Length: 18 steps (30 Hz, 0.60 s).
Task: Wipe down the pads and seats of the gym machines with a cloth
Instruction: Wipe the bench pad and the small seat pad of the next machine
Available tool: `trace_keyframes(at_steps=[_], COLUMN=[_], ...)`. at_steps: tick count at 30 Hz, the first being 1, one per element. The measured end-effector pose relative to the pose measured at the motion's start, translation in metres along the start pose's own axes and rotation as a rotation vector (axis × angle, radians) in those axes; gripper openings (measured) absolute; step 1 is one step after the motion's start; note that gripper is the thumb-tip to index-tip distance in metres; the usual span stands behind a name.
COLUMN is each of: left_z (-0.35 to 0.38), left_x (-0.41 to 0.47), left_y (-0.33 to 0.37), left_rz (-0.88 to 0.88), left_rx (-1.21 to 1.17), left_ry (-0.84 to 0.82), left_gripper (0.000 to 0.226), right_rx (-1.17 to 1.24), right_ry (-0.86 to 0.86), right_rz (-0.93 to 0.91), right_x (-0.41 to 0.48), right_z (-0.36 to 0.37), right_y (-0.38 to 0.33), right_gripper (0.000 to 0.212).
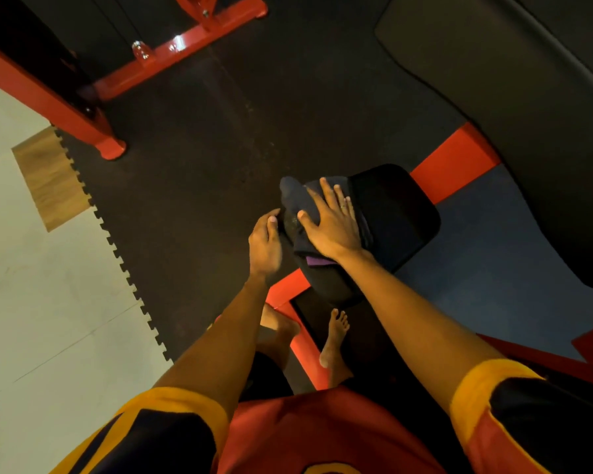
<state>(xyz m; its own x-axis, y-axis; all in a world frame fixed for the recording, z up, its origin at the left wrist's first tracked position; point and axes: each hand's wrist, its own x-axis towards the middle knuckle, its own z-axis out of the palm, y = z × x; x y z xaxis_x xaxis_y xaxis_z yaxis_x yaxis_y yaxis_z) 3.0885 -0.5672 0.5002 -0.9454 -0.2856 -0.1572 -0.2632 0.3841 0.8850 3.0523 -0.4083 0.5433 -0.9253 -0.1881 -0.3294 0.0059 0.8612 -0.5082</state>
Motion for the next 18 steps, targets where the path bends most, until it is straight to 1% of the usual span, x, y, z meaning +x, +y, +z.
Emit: trace_keyframes(at_steps=[2, 4, 7, 9, 11, 13, 15, 16, 18], left_z=[-0.003, -0.006, -0.013, -0.017, -0.02, -0.024, -0.028, -0.029, -0.031], left_x=[-0.004, -0.008, -0.018, -0.025, -0.029, -0.03, -0.032, -0.034, -0.039], left_y=[-0.002, -0.005, -0.004, -0.001, 0.001, 0.003, 0.006, 0.006, 0.005], left_rz=[-0.025, -0.064, -0.05, -0.042, -0.072, -0.092, -0.111, -0.122, -0.123], left_rx=[-0.012, -0.026, -0.009, 0.006, 0.003, 0.007, 0.027, 0.033, 0.035], left_ry=[0.019, 0.02, 0.06, 0.093, 0.134, 0.178, 0.217, 0.226, 0.237], left_gripper=[0.033, 0.03, 0.033, 0.032, 0.031, 0.031, 0.03, 0.03, 0.028], right_rx=[-0.059, -0.156, -0.244, -0.276, -0.292, -0.32, -0.347, -0.361, -0.37], right_ry=[0.04, 0.06, 0.092, 0.092, 0.058, -0.015, -0.05, -0.054, -0.042], right_rz=[-0.149, -0.236, -0.241, -0.25, -0.268, -0.248, -0.223, -0.219, -0.26], right_x=[-0.027, -0.059, -0.083, -0.066, -0.033, 0.001, 0.017, 0.015, -0.008], right_z=[0.012, 0.023, 0.034, 0.031, 0.027, 0.021, 0.016, 0.016, 0.018], right_y=[-0.001, 0.005, 0.011, 0.002, -0.018, -0.042, -0.056, -0.057, -0.049], right_gripper=[0.073, 0.084, 0.088, 0.089, 0.085, 0.073, 0.063, 0.063, 0.072])
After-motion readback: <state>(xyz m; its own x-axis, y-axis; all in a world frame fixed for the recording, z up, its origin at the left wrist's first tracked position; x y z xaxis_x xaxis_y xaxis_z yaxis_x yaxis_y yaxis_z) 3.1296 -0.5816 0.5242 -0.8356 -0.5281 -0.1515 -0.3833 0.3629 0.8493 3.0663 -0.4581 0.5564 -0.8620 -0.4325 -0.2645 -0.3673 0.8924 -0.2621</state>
